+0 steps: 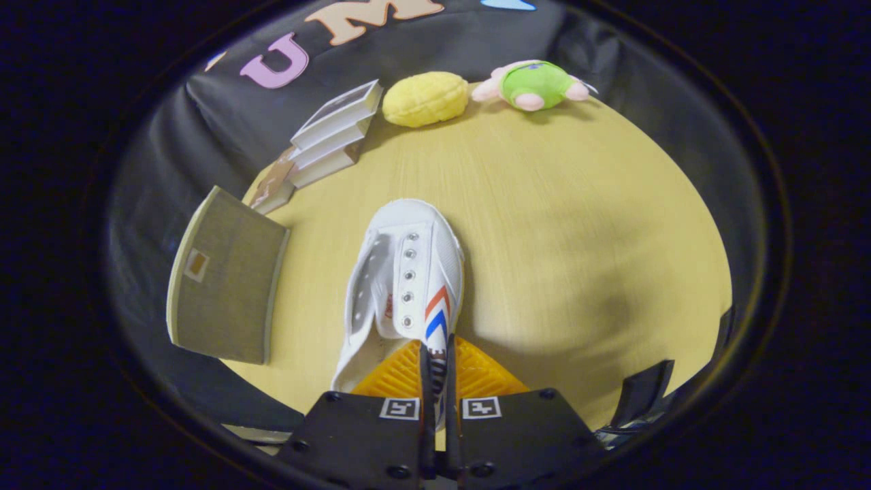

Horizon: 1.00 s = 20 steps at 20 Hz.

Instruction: Open the storage box then place both shoes into the box .Put the left shoe in first, then the right shoe, with the right side of both shoes facing outward in a uniform manner.

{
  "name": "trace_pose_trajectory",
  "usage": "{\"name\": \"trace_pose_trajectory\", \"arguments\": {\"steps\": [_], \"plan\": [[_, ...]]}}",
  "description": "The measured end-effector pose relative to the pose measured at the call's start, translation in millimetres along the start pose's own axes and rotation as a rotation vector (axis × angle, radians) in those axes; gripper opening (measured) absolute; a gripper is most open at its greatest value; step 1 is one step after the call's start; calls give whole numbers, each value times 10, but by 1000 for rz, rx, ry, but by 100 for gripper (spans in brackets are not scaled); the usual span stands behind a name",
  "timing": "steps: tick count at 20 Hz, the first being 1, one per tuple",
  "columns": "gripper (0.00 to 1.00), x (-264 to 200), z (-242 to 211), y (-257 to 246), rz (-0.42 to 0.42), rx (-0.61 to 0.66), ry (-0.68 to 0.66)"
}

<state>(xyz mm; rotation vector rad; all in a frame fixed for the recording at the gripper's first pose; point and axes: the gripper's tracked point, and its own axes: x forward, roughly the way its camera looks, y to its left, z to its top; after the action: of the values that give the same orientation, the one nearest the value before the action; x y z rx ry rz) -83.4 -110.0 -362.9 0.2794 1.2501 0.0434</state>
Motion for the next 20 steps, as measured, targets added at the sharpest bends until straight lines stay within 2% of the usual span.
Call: {"name": "trace_pose_trajectory", "arguments": {"steps": [5, 10, 20], "plan": [[9, -196, 78, 276, 49, 70, -24], [9, -395, 225, 597, 62, 96, -57], [9, -726, 432, 1460, 66, 39, -118]]}}
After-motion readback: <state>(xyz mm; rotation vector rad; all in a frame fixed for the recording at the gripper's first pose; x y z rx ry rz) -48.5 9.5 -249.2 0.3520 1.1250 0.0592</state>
